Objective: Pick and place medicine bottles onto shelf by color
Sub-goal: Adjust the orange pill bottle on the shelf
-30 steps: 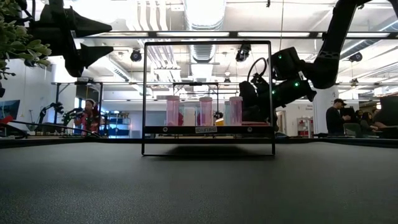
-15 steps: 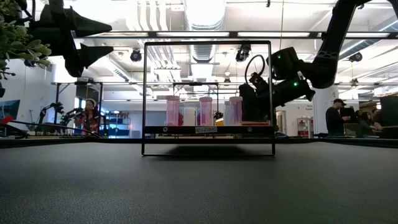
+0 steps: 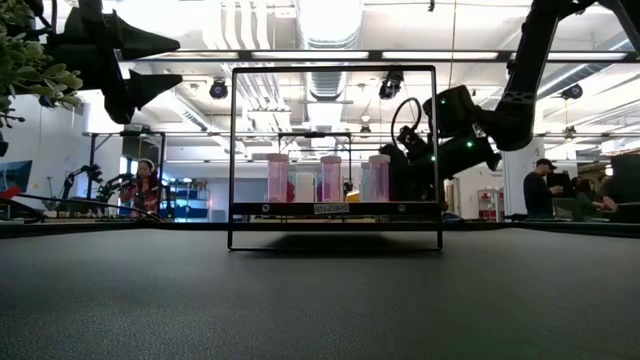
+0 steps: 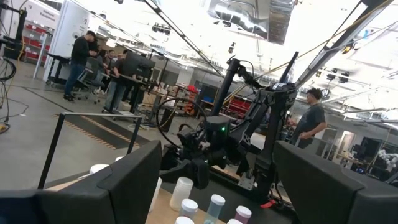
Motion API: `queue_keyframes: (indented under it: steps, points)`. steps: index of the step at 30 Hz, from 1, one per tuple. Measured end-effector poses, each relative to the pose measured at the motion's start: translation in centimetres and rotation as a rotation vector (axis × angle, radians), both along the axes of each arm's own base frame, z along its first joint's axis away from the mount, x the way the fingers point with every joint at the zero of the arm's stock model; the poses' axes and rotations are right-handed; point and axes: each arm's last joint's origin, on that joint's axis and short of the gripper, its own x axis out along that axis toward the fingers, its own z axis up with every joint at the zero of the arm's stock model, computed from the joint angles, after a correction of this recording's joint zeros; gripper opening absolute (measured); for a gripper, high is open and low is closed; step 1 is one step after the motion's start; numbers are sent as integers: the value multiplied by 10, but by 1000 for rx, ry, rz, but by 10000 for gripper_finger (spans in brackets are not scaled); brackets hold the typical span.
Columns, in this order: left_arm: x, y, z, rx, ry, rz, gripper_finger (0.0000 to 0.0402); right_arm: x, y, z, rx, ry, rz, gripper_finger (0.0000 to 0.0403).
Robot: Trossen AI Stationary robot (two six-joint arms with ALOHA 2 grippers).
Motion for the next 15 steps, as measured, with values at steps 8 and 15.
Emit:
queue_keyframes:
  steps: [8, 15]
  points:
    - [0, 0, 0, 0, 0, 0, 295, 5, -5, -7, 6, 14, -2, 370]
    - [0, 0, 0, 0, 0, 0, 295, 5, -6, -14, 34, 5, -14, 370]
